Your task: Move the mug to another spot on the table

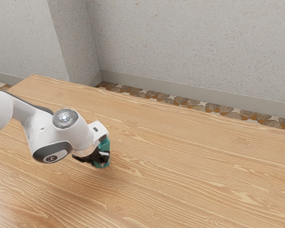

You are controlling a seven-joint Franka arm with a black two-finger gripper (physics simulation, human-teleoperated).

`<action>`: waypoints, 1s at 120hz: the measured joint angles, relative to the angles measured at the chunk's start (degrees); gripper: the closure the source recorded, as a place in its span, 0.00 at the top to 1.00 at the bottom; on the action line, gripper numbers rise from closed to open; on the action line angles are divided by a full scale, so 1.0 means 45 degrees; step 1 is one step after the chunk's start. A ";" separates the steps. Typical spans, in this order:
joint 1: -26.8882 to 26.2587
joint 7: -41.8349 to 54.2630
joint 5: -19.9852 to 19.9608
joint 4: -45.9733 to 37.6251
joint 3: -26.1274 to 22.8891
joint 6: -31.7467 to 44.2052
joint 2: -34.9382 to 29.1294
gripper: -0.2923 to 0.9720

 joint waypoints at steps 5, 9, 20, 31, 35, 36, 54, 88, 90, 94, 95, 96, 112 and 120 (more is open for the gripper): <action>-0.0002 0.0026 -0.0004 -0.0005 -0.0003 0.0012 -0.0002 0.44; 0.0003 0.0037 -0.0012 -0.0007 -0.0004 0.0021 -0.0010 0.48; 0.0022 0.0041 -0.0027 -0.0046 -0.0006 0.0028 -0.0157 0.58; -0.0022 0.0043 -0.0034 -0.0182 -0.0006 -0.0129 -0.0822 0.64; -0.0052 0.0044 -0.0036 -0.0235 -0.0006 -0.0237 -0.1096 0.66; -0.0059 0.0044 -0.0036 -0.0247 -0.0006 -0.0265 -0.1153 0.66; -0.0181 0.0054 -0.0036 -0.0313 -0.0027 -0.0772 -0.1848 0.71; -0.1144 0.0140 -0.0039 -0.0243 -0.0159 -0.2617 -0.3554 0.74; -0.1187 0.0156 -0.0041 -0.0228 -0.0160 -0.2786 -0.3706 0.74; -0.1246 0.0188 -0.0046 -0.0204 -0.0162 -0.3090 -0.3971 0.74; -0.1255 0.0196 -0.0047 -0.0199 -0.0165 -0.3160 -0.4034 0.74; -0.1263 0.0203 -0.0048 -0.0194 -0.0167 -0.3227 -0.4090 0.74; -0.1188 0.1076 -0.1620 0.0725 -0.0186 -0.4681 -0.4960 0.75; -0.1272 0.1892 -0.3140 0.2500 -0.0119 -0.6055 -0.4831 0.75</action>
